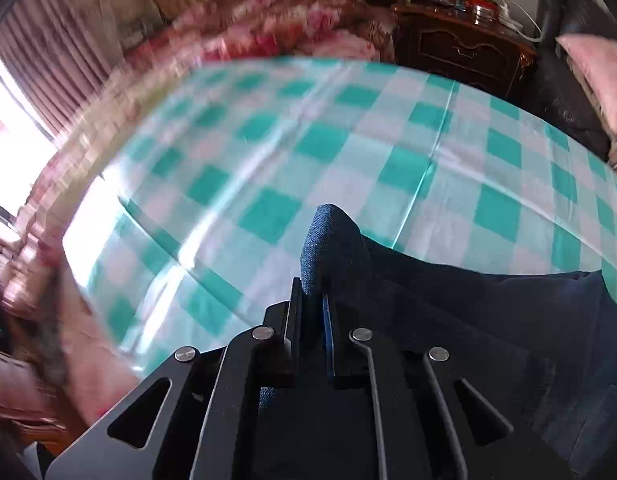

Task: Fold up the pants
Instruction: 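Lift the jeans edge with both grippers and fold it over the stack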

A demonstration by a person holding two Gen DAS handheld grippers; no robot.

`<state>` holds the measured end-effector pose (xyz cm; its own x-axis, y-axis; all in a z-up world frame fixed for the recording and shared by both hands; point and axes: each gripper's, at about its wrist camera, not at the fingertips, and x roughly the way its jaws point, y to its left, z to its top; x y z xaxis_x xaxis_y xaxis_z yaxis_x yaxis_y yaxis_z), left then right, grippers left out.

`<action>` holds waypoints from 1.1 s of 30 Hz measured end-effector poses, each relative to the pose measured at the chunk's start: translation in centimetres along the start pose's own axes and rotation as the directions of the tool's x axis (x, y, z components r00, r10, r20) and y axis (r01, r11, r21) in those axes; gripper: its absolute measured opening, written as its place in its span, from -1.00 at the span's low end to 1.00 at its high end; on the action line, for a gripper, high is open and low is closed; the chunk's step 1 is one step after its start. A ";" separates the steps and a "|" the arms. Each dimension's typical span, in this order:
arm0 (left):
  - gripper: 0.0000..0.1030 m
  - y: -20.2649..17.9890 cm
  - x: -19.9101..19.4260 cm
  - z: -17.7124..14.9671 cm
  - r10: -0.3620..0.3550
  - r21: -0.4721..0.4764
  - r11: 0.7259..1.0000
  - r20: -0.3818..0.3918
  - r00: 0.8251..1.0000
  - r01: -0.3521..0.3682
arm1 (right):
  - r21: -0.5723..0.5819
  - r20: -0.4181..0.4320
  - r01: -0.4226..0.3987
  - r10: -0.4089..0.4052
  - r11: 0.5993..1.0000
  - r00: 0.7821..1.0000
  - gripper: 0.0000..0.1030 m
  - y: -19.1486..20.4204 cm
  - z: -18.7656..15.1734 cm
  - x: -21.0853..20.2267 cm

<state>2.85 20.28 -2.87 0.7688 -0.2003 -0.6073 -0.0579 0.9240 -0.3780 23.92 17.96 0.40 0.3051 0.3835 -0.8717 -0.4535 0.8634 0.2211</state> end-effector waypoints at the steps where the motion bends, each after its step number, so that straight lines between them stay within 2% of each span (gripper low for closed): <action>1: -0.76 -2.6 -1.1 0.8 0.015 0.077 0.997 0.046 0.999 -0.019 | 0.011 0.019 -0.027 0.027 1.000 0.999 -0.82 -0.8 0.3 -1.3; 2: -0.77 -4.2 -1.7 1.3 0.015 0.120 0.992 0.070 0.997 -0.024 | 0.023 0.048 -0.059 0.058 0.998 0.997 -0.82 -2.0 0.6 -3.4; 5: -0.77 -13.3 -3.4 3.0 -0.048 0.325 0.946 0.166 0.985 -0.009 | 0.072 0.161 -0.143 0.130 0.987 0.978 -0.82 -7.8 0.9 -11.3; 8: -0.77 -23.1 -3.2 2.7 -0.165 0.500 0.865 0.203 0.965 0.043 | 0.138 0.271 -0.181 0.138 0.974 0.953 -0.82 -16.8 -0.9 -19.9; 9: -0.77 -27.2 -2.3 1.9 -0.223 0.559 0.825 0.185 0.957 0.084 | 0.170 0.296 -0.181 0.125 0.969 0.947 -0.82 -20.4 -2.1 -22.2; 11: -0.77 -32.4 -0.1 -0.2 -0.279 0.624 0.771 0.151 0.948 0.127 | 0.226 0.314 -0.163 0.087 0.960 0.945 -0.82 -26.3 -4.6 -24.7; 12: -0.77 -35.2 1.5 -1.9 -0.301 0.655 0.740 0.118 0.946 0.153 | 0.267 0.313 -0.145 0.057 0.953 0.948 -0.82 -29.4 -6.2 -25.3; 13: -0.77 -36.9 2.8 -3.2 -0.307 0.673 0.720 0.092 0.947 0.168 | 0.316 0.303 -0.122 0.022 0.941 0.953 -0.82 -33.3 -8.5 -25.4; 15: -0.77 -40.5 6.7 -7.8 -0.290 0.721 0.666 0.014 0.957 0.191 | 0.376 0.258 -0.088 -0.013 0.922 0.966 -0.81 -38.5 -12.0 -23.9; 16: -0.77 -42.0 9.1 -10.8 -0.257 0.751 0.631 -0.035 0.966 0.195 | 0.411 0.211 -0.066 -0.025 0.909 0.977 -0.81 -41.4 -14.2 -22.0; 17: -0.77 -42.6 10.5 -12.5 -0.231 0.768 0.611 -0.057 0.971 0.190 | 0.442 0.162 -0.058 -0.016 0.895 0.987 -0.81 -44.0 -16.2 -19.4; 19: -0.69 -43.4 13.8 -16.4 -0.154 0.809 0.561 -0.107 0.982 0.176 | 0.496 0.081 -0.017 -0.026 0.868 0.996 -0.58 -46.9 -18.8 -15.8; 20: -0.62 -43.7 14.7 -18.1 -0.125 0.836 0.526 -0.105 0.987 0.156 | 0.508 0.088 -0.048 0.003 0.860 0.996 -0.53 -47.6 -19.9 -14.8; 21: -0.49 -43.7 14.7 -18.9 -0.123 0.858 0.499 -0.068 0.990 0.121 | 0.510 0.134 -0.102 0.038 0.854 0.990 -0.51 -48.1 -20.6 -14.7; 22: -0.45 -43.7 14.6 -19.5 -0.118 0.874 0.477 -0.035 0.992 0.088 | 0.507 0.153 -0.125 0.054 0.853 0.987 -0.51 -48.0 -20.7 -14.8; 23: -0.45 -43.8 14.7 -19.7 -0.110 0.884 0.463 -0.019 0.994 0.068 | 0.501 0.161 -0.136 0.062 0.855 0.985 -0.50 -47.9 -20.6 -14.9; 25: -0.47 -43.8 14.9 -20.0 -0.102 0.889 0.456 0.000 0.995 0.047 | 0.487 0.141 -0.116 0.053 0.865 0.989 -0.49 -47.6 -20.1 -14.7; 26: -0.65 -44.0 14.6 -20.4 -0.098 0.894 0.446 0.011 0.995 0.034 | 0.477 0.131 -0.101 0.042 0.873 0.990 -0.49 -47.3 -19.8 -14.5; 27: -0.74 -43.9 14.7 -20.5 -0.094 0.900 0.435 0.019 0.995 0.024 | 0.463 0.129 -0.087 0.030 0.882 0.991 -0.50 -47.0 -19.5 -14.5; 28: -0.77 -44.0 14.6 -20.6 -0.092 0.904 0.428 0.030 0.995 0.012 | 0.453 0.122 -0.067 0.012 0.889 0.992 -0.63 -46.9 -19.3 -14.6; 29: -0.79 -44.3 14.3 -20.0 -0.092 0.905 0.425 0.047 0.995 -0.004 | 0.454 0.114 -0.058 0.007 0.889 0.993 -0.75 -46.6 -19.0 -14.8; 30: -0.80 -44.6 13.5 -19.1 -0.094 0.903 0.429 0.074 0.993 -0.027 | 0.449 0.121 -0.066 0.012 0.891 0.993 -0.79 -46.6 -18.7 -15.5; 33: -0.80 -45.9 11.2 -17.6 -0.125 0.899 0.433 0.141 0.982 -0.074 | 0.371 0.205 -0.086 0.008 0.925 0.979 -0.81 -45.6 -17.8 -19.3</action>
<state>2.90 -30.12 -4.59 0.8520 -0.2662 -0.4509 0.4904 0.7073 0.5091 23.80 -34.68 -0.67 0.4667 0.4497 -0.7616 -0.1345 0.8872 0.4414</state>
